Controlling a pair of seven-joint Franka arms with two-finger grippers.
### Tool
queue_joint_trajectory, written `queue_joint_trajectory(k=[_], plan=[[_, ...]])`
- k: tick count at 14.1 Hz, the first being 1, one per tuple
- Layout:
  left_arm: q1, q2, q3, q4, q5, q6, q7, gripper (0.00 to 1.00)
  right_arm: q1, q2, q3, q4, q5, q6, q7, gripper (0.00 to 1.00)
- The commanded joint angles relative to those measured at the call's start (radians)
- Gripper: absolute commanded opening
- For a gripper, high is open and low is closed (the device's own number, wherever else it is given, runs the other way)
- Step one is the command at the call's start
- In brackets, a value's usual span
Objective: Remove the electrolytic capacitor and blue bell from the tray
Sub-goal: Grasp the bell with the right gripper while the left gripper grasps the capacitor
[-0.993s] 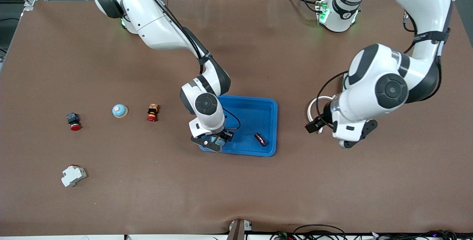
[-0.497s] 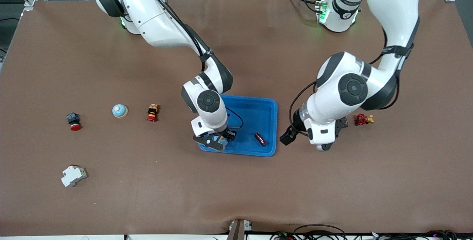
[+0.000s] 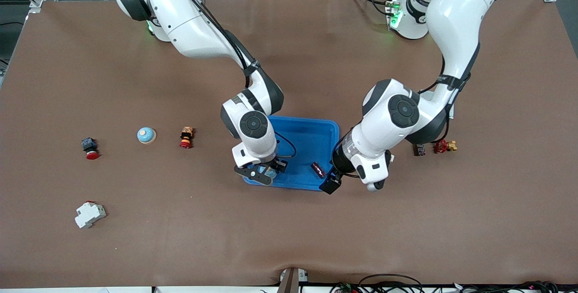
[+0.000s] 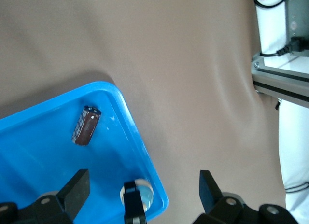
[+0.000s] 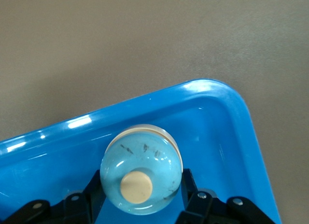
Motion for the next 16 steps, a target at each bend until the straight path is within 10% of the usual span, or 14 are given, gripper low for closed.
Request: queue_joint_trajectory(k=[1, 8, 16], plan=[[-0.092, 0.06, 0.092, 0.028, -0.007, 0.082, -0.04, 1.0, -0.037, -0.053, 0.009, 0.005, 0.002, -0.061, -0.053, 0.0], [-0.276, 0.167, 0.296, 0.03, -0.004, 0.148, -0.04, 1.0, -0.178, -0.182, 0.014, -0.102, 0.03, -0.124, -0.41, 0.0], [-0.313, 0.184, 0.31, 0.019, -0.001, 0.134, -0.034, 1.0, -0.442, -0.395, 0.014, -0.517, 0.03, 0.037, -1.024, 0.0]])
